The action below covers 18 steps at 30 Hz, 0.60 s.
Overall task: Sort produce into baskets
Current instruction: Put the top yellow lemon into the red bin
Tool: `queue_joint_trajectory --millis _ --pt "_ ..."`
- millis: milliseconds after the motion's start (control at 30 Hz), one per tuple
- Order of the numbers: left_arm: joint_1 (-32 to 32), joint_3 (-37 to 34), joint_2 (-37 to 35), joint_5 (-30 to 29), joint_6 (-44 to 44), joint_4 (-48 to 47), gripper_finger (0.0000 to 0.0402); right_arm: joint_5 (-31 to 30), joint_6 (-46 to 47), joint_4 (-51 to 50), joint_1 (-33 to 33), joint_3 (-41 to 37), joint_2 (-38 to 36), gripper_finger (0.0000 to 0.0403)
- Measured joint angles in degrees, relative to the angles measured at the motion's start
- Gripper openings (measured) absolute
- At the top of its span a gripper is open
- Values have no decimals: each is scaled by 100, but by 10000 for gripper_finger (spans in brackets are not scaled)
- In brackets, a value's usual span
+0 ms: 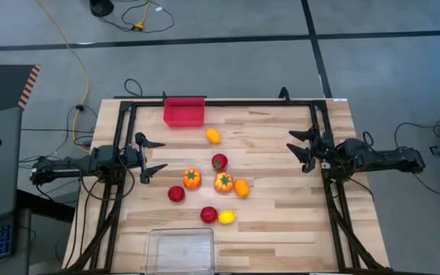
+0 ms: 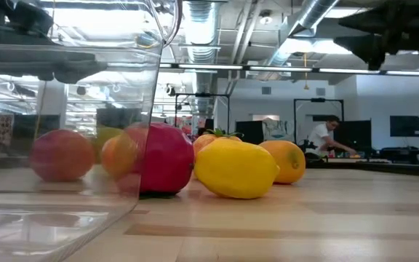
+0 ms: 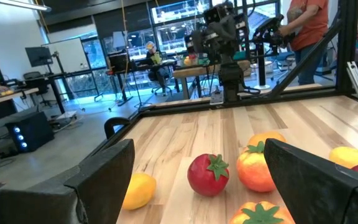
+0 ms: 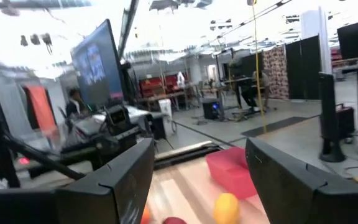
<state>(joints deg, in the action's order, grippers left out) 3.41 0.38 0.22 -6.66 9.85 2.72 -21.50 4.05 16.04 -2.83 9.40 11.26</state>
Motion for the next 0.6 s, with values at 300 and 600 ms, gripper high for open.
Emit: queue_joint_trajectory --millis 300,600 --pt "-1 -2 -2 -6 0 2 347 -117 -580 -91 383 1558 2307 282" --pt "-1 -2 -2 -16 0 2 347 -111 -556 -97 1239 3035 4633 282"
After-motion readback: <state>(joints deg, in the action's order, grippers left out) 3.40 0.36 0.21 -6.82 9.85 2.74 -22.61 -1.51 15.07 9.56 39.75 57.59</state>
